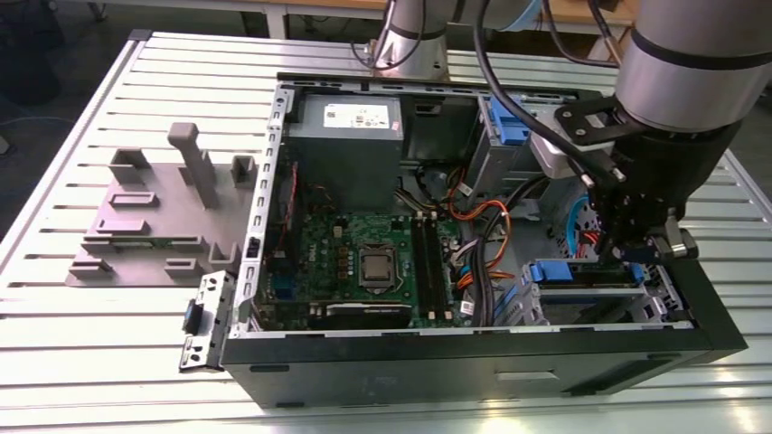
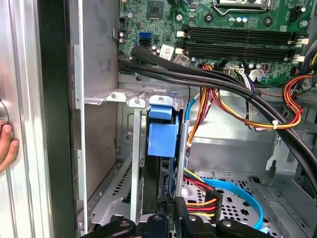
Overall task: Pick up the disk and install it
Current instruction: 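Insert the first disk wire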
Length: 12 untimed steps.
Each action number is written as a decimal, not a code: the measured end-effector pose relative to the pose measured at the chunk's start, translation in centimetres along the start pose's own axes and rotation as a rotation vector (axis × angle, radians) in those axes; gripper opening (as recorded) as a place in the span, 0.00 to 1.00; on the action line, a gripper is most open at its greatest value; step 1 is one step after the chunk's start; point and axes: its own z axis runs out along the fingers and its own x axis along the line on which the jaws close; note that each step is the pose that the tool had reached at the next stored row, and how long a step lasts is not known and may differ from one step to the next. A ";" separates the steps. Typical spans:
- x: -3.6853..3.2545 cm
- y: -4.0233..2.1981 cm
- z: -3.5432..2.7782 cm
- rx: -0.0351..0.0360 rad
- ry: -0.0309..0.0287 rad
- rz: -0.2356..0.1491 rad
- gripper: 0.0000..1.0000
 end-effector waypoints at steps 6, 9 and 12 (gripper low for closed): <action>0.03 0.15 0.01 0.0121 0.0010 0.001 0.17; 0.06 0.28 0.01 0.0122 0.0007 0.001 0.17; 0.15 0.34 0.06 0.0122 0.0006 0.001 0.17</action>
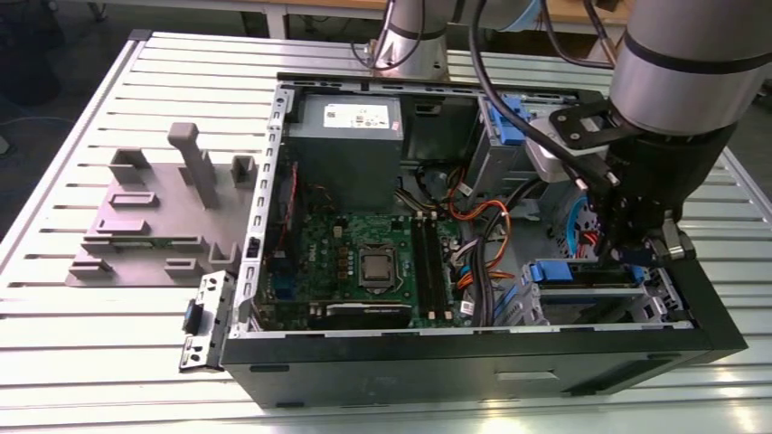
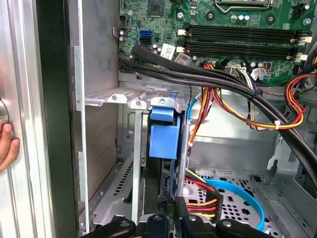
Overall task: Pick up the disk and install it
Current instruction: 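Insert the first disk wire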
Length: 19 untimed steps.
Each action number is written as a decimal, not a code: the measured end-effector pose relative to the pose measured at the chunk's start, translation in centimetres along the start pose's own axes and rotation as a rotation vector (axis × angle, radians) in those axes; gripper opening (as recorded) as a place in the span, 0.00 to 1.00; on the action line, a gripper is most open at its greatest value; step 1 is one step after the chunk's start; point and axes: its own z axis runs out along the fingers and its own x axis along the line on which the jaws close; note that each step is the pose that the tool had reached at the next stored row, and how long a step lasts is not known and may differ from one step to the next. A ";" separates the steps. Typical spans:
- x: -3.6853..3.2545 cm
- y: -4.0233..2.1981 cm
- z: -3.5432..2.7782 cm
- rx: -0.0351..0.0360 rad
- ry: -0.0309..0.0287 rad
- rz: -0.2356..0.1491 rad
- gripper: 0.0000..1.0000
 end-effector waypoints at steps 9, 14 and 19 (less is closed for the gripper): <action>0.14 0.10 0.24 0.0000 0.0002 0.000 0.17; 0.18 0.11 0.27 -0.0001 -0.0003 0.000 0.17; 0.18 0.10 0.26 -0.0001 -0.0002 0.002 0.17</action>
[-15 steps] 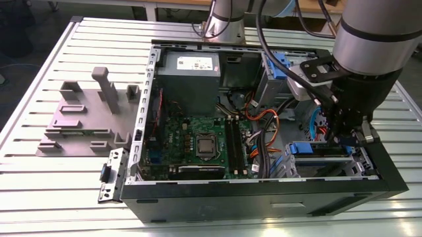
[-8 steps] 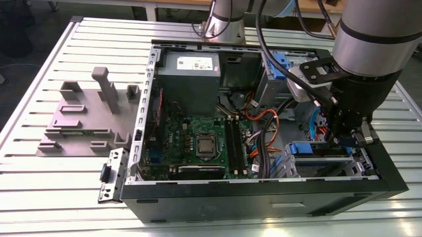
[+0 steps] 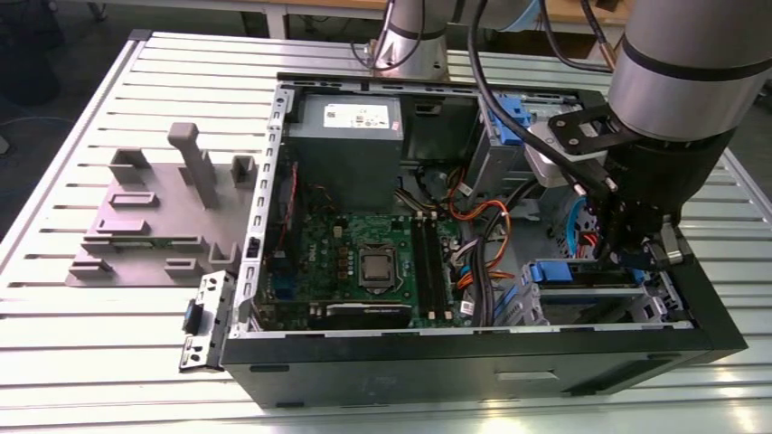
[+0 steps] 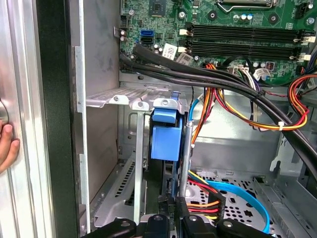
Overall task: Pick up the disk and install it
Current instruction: 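Insert the first disk wire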
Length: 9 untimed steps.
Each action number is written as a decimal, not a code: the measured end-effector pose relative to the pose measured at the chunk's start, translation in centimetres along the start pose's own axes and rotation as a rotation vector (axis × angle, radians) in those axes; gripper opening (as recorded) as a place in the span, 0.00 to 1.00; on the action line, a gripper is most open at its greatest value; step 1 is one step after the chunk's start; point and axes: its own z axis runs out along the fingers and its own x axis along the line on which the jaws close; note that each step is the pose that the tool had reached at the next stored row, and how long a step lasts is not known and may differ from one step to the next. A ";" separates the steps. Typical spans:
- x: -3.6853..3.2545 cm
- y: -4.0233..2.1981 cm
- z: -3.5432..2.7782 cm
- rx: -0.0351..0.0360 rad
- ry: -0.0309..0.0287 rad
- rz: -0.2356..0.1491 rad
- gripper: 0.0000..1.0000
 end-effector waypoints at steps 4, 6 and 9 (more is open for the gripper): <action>0.02 -0.06 -0.22 -0.0004 0.0013 0.003 0.17; 0.02 -0.07 -0.25 -0.0007 0.0017 0.007 0.17; 0.02 -0.08 -0.25 -0.0024 0.0058 0.024 0.17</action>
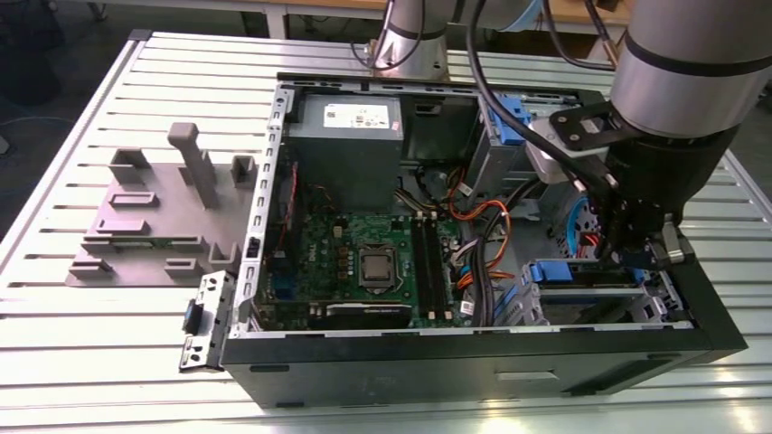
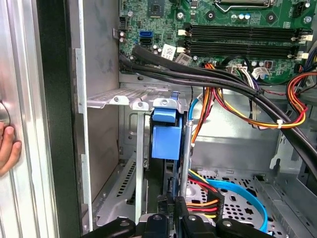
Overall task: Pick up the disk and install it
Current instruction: 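Insert the first disk wire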
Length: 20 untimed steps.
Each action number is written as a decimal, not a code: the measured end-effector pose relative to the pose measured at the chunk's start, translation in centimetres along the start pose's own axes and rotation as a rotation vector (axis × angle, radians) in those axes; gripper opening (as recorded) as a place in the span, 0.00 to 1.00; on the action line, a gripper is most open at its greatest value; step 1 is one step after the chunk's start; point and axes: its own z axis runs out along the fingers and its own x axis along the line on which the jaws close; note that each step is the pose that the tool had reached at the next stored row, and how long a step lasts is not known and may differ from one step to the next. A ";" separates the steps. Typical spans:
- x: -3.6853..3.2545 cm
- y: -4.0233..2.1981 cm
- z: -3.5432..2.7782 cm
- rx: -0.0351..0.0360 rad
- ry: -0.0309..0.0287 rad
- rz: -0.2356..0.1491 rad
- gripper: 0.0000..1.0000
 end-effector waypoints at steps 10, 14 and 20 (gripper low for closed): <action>0.00 -0.09 0.12 -0.0006 0.0011 0.005 0.17; -0.01 -0.08 0.17 -0.0002 -0.0011 0.003 0.17; 0.00 -0.08 0.14 0.0002 -0.0156 0.007 0.17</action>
